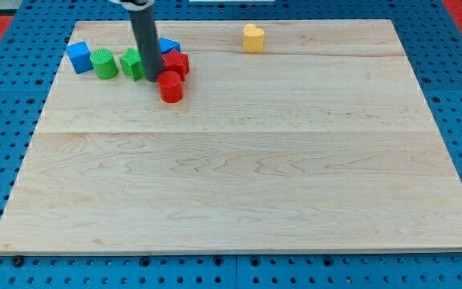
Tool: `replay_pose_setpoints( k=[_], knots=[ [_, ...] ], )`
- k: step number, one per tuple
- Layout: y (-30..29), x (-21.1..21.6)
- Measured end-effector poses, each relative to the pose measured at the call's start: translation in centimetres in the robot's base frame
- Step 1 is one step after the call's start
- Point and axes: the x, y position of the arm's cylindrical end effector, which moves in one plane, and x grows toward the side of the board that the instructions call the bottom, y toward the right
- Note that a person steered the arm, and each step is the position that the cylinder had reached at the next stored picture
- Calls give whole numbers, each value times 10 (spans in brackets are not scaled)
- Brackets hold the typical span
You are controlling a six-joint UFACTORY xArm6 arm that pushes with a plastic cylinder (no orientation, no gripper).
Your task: Push the red star away from the green star
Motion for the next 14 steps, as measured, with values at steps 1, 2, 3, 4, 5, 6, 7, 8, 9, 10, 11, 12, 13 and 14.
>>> replay_pose_setpoints(
  k=[1, 2, 3, 4, 5, 6, 7, 8, 9, 10, 11, 12, 13, 14],
  knots=[
    [-19, 22],
    [-4, 40],
    [131, 45],
    [210, 45],
    [134, 32],
    [175, -7],
    [242, 2],
    [278, 9],
    [272, -28],
    [174, -60],
    [33, -53],
    [-8, -50],
    [-15, -40],
    [-37, -20]
  ],
)
